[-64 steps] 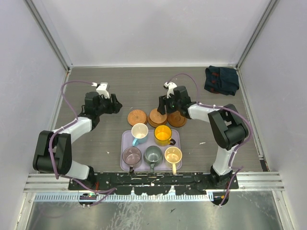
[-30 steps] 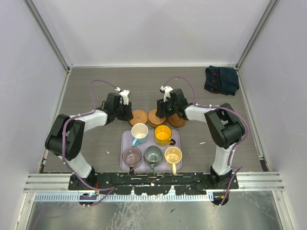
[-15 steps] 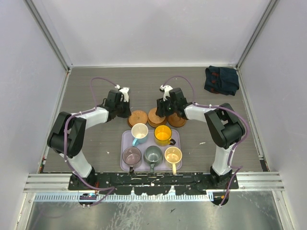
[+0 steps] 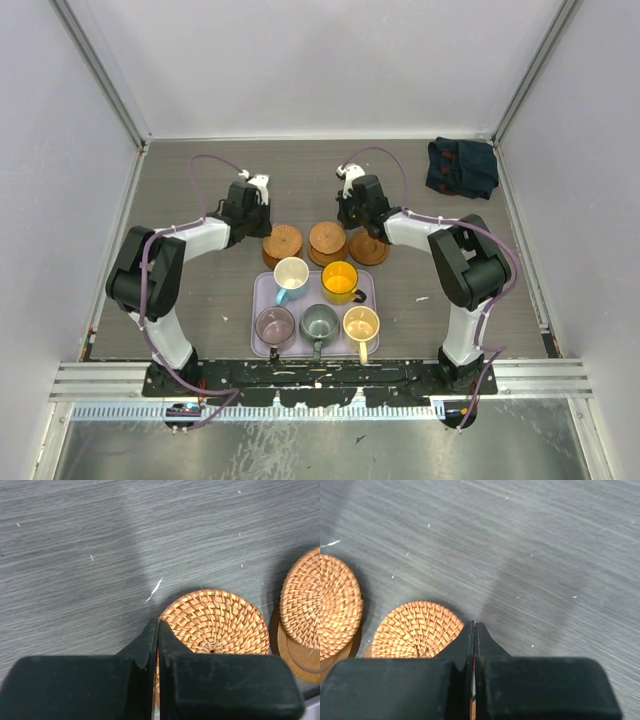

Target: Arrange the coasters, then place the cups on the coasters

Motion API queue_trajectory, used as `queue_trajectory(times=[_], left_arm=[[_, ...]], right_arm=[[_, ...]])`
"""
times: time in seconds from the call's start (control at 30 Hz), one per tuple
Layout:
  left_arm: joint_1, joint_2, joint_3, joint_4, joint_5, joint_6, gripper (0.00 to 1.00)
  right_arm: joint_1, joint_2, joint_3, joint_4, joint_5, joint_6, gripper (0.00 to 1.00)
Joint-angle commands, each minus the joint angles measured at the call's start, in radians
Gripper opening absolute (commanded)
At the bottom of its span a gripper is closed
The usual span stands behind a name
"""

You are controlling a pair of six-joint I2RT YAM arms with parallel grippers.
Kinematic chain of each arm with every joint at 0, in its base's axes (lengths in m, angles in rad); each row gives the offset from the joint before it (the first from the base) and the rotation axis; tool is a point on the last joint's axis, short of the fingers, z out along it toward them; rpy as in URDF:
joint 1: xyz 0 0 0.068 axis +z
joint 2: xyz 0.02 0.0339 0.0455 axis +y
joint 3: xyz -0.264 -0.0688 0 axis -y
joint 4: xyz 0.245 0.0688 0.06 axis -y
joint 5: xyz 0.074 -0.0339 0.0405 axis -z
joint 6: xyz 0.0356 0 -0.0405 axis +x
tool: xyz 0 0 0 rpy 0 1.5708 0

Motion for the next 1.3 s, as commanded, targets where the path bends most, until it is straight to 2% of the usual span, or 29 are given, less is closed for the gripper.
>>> queue_trajectory(times=[0.0,0.1,0.3,0.43,0.5,0.63,0.73,0.77,0.8,0.83,0.87,1.07,1.27], left_arm=[[0.012,0.001,0.039,0.078,-0.046,-0.012,0.00],[0.032,0.018,0.060,0.080,-0.069,-0.015,0.00],[0.070,-0.010,0.041,0.114,-0.027,-0.066,0.00],[0.068,-0.060,0.006,0.116,0.020,-0.081,0.27],[0.069,-0.090,-0.013,0.106,0.054,-0.086,0.33],[0.060,-0.148,-0.071,0.099,0.096,-0.093,0.26],[0.051,-0.191,-0.111,0.072,0.099,-0.089,0.27],[0.048,-0.205,-0.119,0.059,0.100,-0.086,0.32],[0.046,-0.216,-0.127,0.045,0.099,-0.086,0.46],[0.038,-0.227,-0.136,0.033,0.098,-0.085,0.64],[0.033,-0.237,-0.143,0.022,0.097,-0.085,0.73],[0.001,-0.276,-0.196,0.022,0.084,-0.095,0.74],[-0.004,-0.188,-0.157,0.016,0.088,-0.096,0.74]], right_arm=[[-0.030,-0.013,0.055,0.080,0.092,-0.001,0.01],[-0.064,-0.009,0.067,0.078,0.059,0.016,0.01],[-0.081,-0.008,0.072,0.024,-0.128,0.016,0.01],[-0.060,-0.017,0.045,-0.010,-0.177,0.012,0.01],[-0.037,-0.025,0.027,-0.019,-0.178,0.001,0.01],[0.025,-0.041,0.001,-0.035,-0.141,-0.022,0.08],[0.070,-0.050,-0.017,-0.038,-0.106,-0.028,0.14],[0.078,-0.052,-0.021,-0.038,-0.103,-0.025,0.16],[0.085,-0.052,-0.025,-0.038,-0.103,-0.020,0.17],[0.090,-0.054,-0.031,-0.038,-0.102,-0.017,0.19],[0.095,-0.055,-0.033,-0.037,-0.101,-0.013,0.20],[0.116,-0.055,-0.051,-0.023,-0.078,0.003,0.19],[0.118,0.003,0.003,-0.058,-0.035,-0.007,0.18]])
